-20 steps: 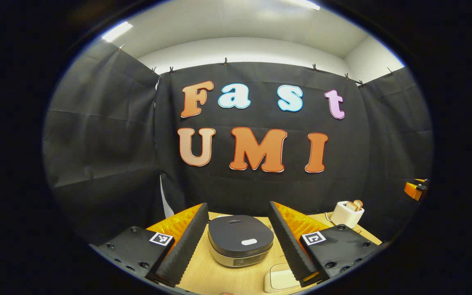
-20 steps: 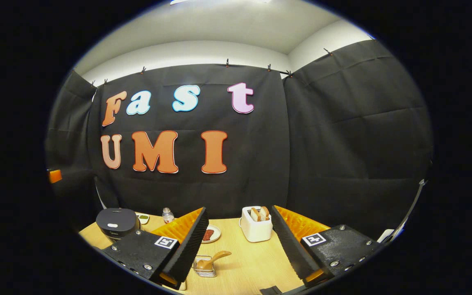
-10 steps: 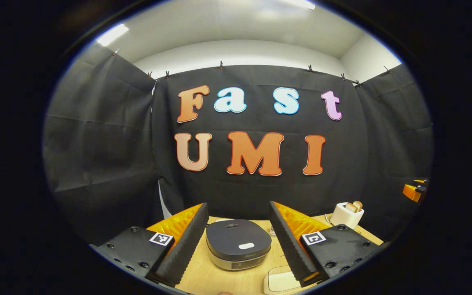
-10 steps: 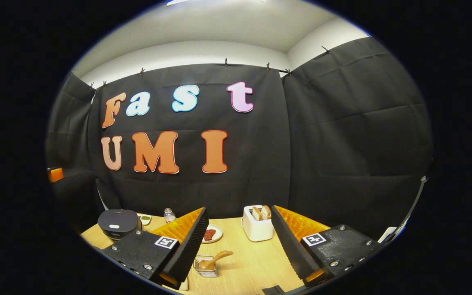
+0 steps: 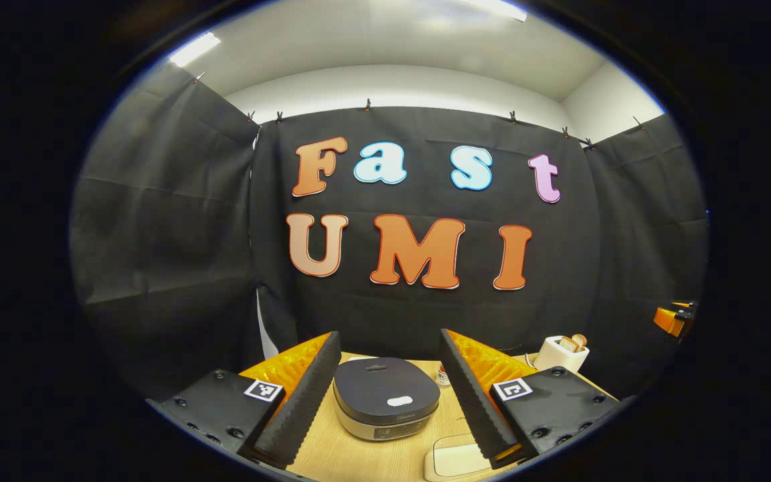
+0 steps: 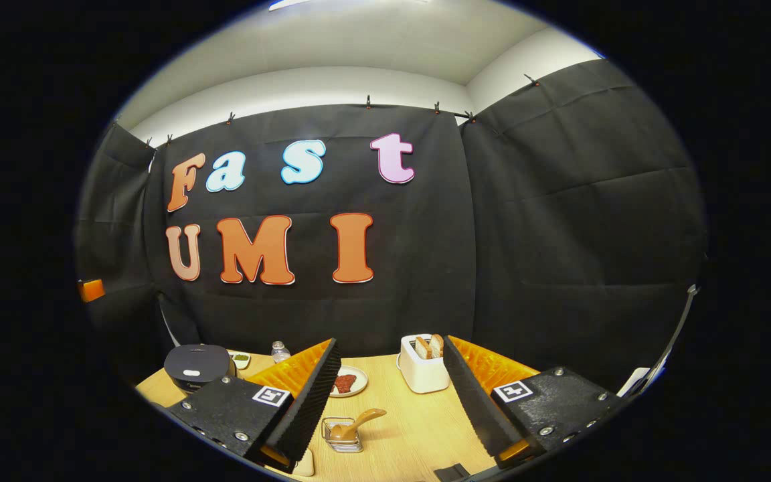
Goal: Close the left gripper, press the button to open the rice cooker; take a wooden spoon from the chopstick holder with the right hand, scoop a spoonful of rice and pour it into the rice cooker, then put the wooden spoon back into the chopstick holder.
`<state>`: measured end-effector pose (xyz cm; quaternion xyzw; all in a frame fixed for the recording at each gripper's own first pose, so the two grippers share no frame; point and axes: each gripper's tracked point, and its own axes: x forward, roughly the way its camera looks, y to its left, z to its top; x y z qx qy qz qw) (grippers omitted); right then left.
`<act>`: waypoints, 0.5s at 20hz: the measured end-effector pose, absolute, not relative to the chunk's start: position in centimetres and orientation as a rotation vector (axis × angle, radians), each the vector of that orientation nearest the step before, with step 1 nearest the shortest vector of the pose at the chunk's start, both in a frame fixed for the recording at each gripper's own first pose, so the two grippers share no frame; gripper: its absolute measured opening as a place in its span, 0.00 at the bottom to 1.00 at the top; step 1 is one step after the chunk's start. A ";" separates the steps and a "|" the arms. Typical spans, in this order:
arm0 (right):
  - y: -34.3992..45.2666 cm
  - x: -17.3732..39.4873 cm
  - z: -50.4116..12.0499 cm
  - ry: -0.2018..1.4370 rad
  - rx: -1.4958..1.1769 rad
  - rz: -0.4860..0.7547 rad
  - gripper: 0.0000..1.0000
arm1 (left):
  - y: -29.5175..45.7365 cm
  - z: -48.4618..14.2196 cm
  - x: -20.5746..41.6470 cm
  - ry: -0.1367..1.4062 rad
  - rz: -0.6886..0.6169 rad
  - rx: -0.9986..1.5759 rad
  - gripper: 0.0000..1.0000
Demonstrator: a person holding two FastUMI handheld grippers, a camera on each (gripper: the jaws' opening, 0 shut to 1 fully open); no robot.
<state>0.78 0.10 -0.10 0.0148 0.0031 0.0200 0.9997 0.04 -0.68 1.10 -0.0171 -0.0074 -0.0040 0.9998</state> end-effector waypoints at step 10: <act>1.5 0.9 -1.0 0.027 0.006 0.077 0.95 | 0.4 1.0 -0.6 -0.011 0.031 0.010 0.23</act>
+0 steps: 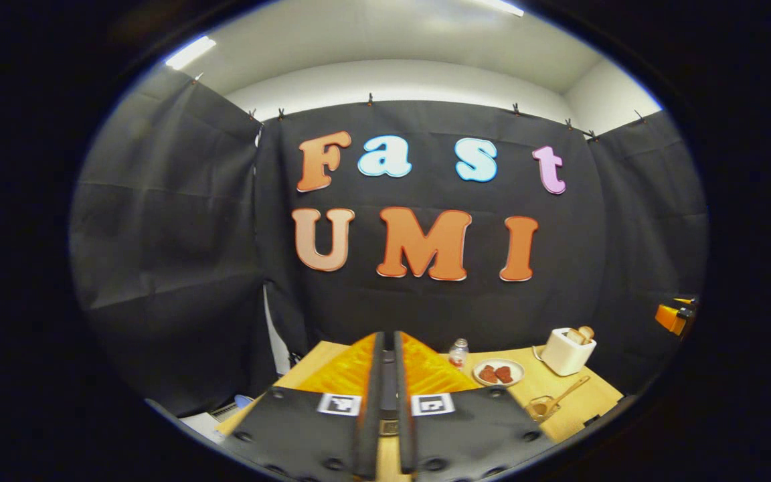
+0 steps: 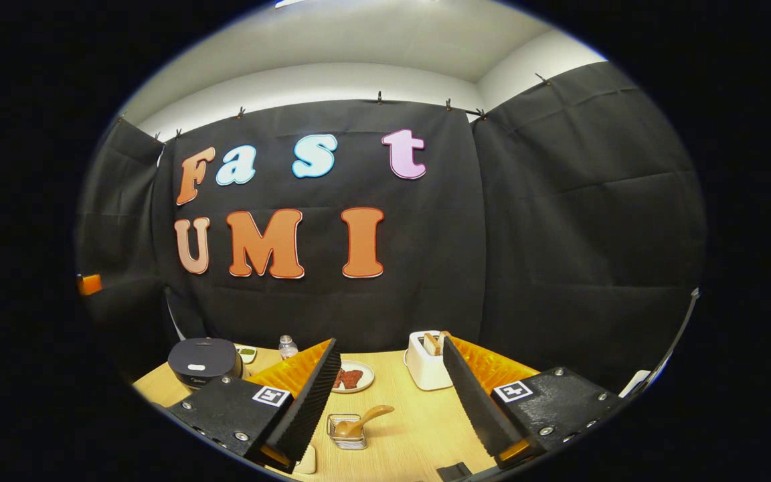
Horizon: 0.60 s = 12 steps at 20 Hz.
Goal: Close the left gripper, press the button to open the rice cooker; take a wooden spoon from the chopstick holder with the right hand, scoop a spoonful of rice and pour it into the rice cooker, then put the wooden spoon back into the chopstick holder.
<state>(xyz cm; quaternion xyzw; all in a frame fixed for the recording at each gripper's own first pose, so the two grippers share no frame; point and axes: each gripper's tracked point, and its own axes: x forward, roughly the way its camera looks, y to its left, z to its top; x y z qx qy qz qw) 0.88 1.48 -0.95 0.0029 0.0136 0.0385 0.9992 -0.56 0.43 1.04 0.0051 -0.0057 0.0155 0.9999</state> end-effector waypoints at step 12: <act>0.7 1.2 -1.6 0.032 0.013 0.071 0.95 | -3.0 -3.6 3.4 0.124 -0.095 -0.018 0.07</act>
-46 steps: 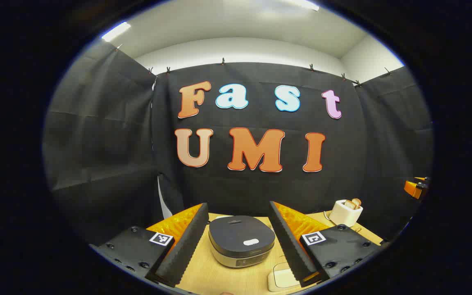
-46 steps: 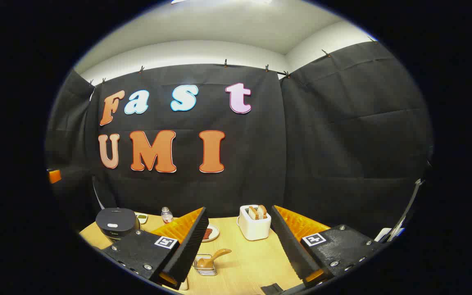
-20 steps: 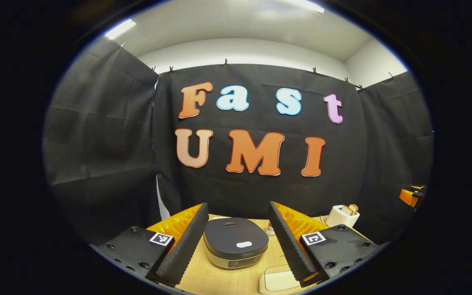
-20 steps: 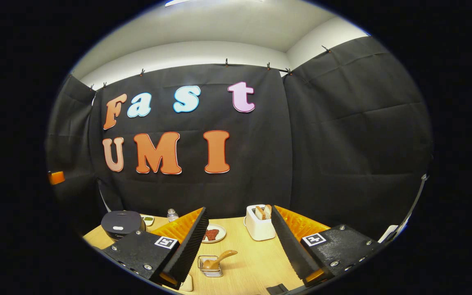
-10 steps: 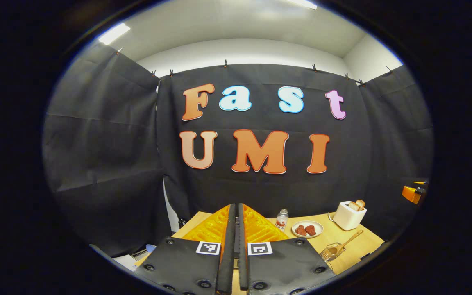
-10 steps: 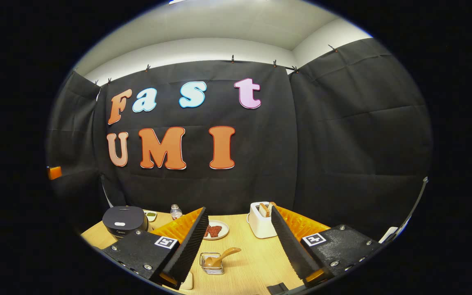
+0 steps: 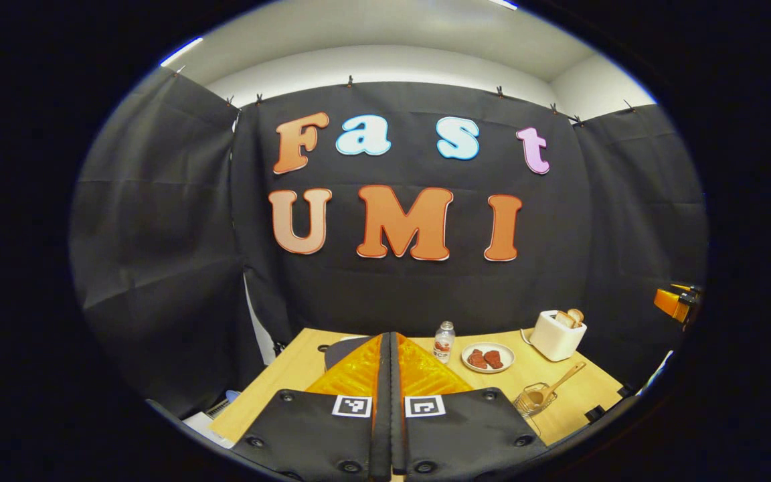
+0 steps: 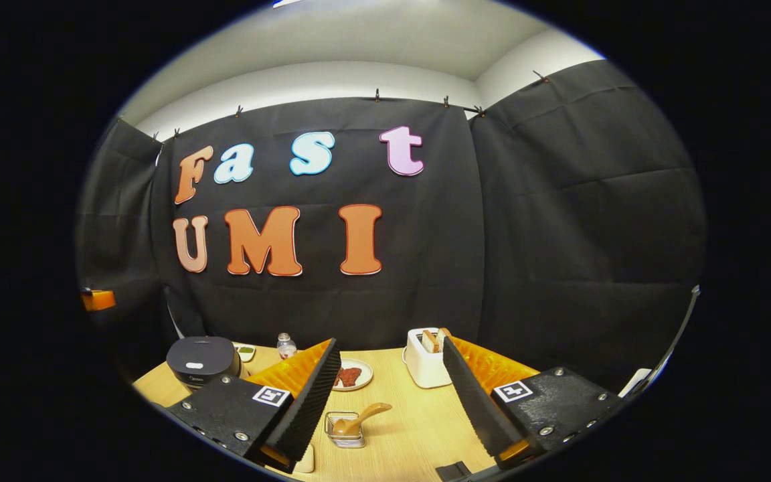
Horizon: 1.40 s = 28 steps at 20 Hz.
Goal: Close the left gripper, press the button to open the rice cooker; take a wooden spoon from the chopstick holder with the right hand, scoop a spoonful of rice and pour it into the rice cooker, then put the wooden spoon back into the chopstick holder.
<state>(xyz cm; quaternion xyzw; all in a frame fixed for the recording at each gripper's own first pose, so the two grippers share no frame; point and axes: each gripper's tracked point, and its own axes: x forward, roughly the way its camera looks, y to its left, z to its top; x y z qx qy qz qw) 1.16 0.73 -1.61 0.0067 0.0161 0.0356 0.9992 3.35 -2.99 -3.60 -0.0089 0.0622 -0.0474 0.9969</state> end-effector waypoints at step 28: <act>-2.5 2.4 -5.8 0.149 0.054 -0.004 0.95 | -5.9 -26.0 17.4 0.505 -0.097 0.005 0.04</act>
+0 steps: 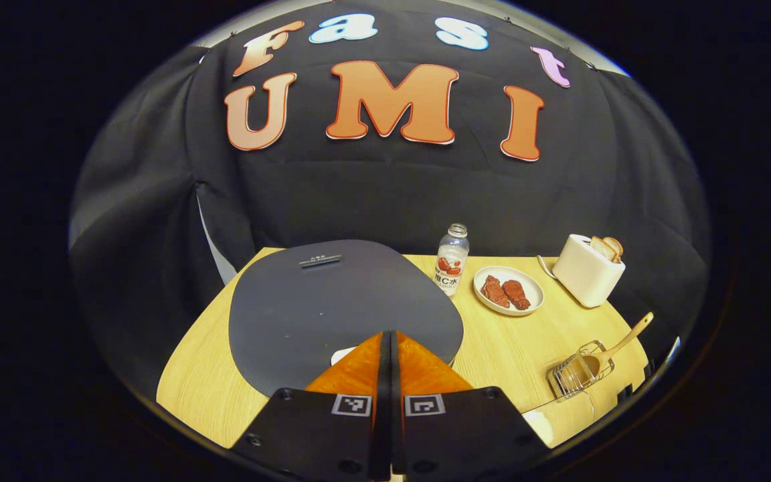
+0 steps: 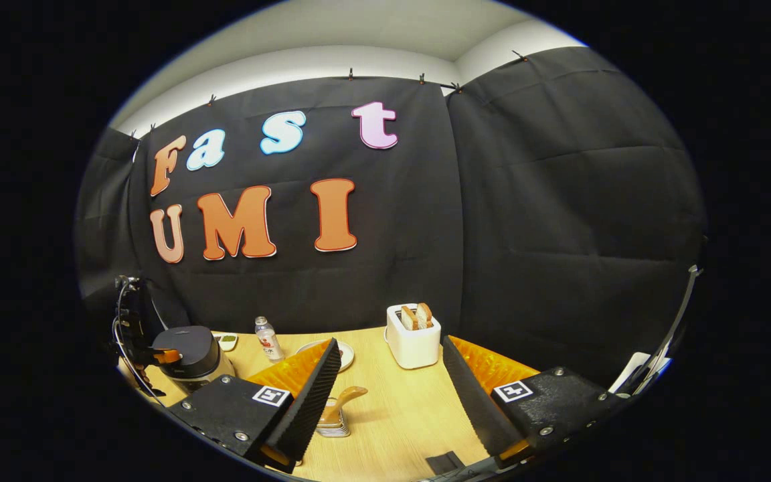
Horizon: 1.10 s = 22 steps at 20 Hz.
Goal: Close the left gripper, press the button to open the rice cooker; take a wooden spoon from the chopstick holder with the right hand, scoop a spoonful of rice and pour it into the rice cooker, then put the wooden spoon back into the chopstick holder.
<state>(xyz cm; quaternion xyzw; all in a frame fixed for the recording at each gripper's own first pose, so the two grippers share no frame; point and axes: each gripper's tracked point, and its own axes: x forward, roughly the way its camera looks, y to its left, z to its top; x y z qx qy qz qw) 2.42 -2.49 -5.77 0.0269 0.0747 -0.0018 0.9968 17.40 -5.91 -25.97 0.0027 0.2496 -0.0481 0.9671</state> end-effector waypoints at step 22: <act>-3.6 -0.6 -6.0 0.129 0.166 0.003 0.95 | -4.4 -13.7 15.2 0.311 -0.069 0.105 0.01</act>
